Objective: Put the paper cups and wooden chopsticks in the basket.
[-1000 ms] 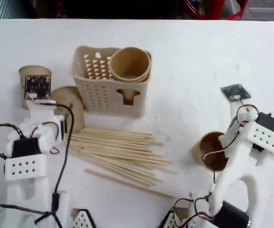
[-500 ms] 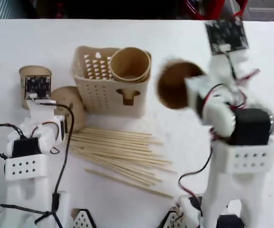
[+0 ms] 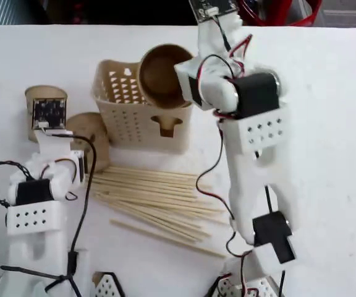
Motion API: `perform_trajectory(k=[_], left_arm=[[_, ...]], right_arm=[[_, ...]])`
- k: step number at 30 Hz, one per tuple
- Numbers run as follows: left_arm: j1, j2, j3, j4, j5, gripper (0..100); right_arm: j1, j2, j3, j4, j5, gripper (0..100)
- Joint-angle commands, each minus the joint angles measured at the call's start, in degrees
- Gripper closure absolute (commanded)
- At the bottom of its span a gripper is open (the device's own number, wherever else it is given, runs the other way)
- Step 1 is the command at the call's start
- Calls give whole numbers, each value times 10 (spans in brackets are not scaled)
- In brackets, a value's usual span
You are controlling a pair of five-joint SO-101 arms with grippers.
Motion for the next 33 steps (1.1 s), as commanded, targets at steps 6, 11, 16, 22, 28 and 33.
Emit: perform_trajectory(k=[6,11,16,22,28,33], left_arm=[[7,-13,0,-23,-5,868],[7,-15,21,-54,-8,868],[7,-15,21,-53,-7,868],[6,-15,21,-53,-7,868],[6,-15,21,-54,-7,868],[7,-15,21,-54,-6,868]], right_arm=[[21,5,-40,46,0,981],[8,21,-55,61,2,980],[-18,27,-55,59,3,850],[-42,26,-56,-13,3,777],[-48,22,-55,-57,3,786],[-44,42,-17,-17,1,786]])
